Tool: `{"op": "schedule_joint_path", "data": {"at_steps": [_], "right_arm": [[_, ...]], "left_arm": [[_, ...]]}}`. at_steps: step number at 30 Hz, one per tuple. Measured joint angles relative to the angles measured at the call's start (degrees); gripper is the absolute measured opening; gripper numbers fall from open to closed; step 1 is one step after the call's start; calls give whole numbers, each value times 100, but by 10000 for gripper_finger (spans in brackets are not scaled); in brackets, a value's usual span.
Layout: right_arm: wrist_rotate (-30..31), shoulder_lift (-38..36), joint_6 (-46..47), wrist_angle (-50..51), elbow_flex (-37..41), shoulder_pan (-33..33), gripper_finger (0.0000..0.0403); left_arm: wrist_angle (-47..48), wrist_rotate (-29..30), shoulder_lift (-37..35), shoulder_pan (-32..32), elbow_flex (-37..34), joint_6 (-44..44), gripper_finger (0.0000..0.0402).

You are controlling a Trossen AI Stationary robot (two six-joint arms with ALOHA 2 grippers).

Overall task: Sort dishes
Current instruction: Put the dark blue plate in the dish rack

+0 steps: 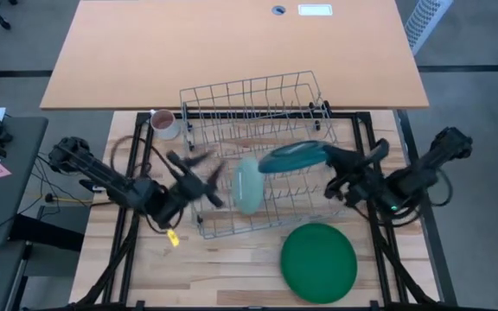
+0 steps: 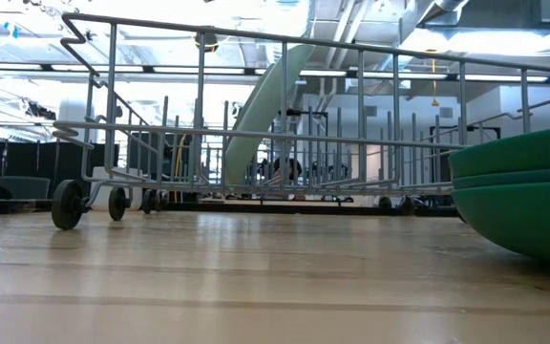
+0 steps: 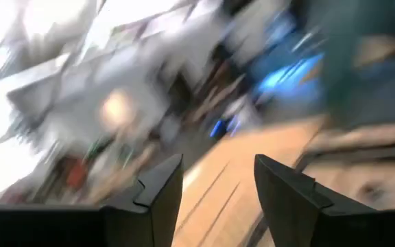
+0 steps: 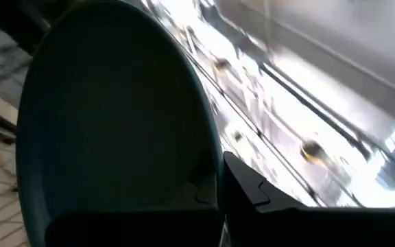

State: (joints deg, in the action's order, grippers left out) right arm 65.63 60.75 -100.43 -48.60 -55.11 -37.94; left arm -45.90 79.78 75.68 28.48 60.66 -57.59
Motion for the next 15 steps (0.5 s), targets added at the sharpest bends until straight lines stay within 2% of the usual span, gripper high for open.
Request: {"op": "schedule_joint_path", "data": {"at_steps": [1,3,5,10,13,15], "right_arm": [[-64,-174,68,331,2,-106,6],[-180,-507,262,867,2,-318,5],[-199,-816,367,1251,0,-528,5],[-411,-1557,464,2366,0,-1002,5],[-934,-1893,452,3005,0,-1127,5],[-1338,-2033,276,3261,0,-1133,5]], "left_arm": [[144,416,-91,-1,-11,133,174],[536,890,-283,11,-136,463,173],[992,913,-490,80,-289,929,173],[1847,283,-1082,114,-544,2126,173],[2960,-244,-1436,109,-552,3172,173],[3836,-812,-1722,92,-555,4066,173]]}}
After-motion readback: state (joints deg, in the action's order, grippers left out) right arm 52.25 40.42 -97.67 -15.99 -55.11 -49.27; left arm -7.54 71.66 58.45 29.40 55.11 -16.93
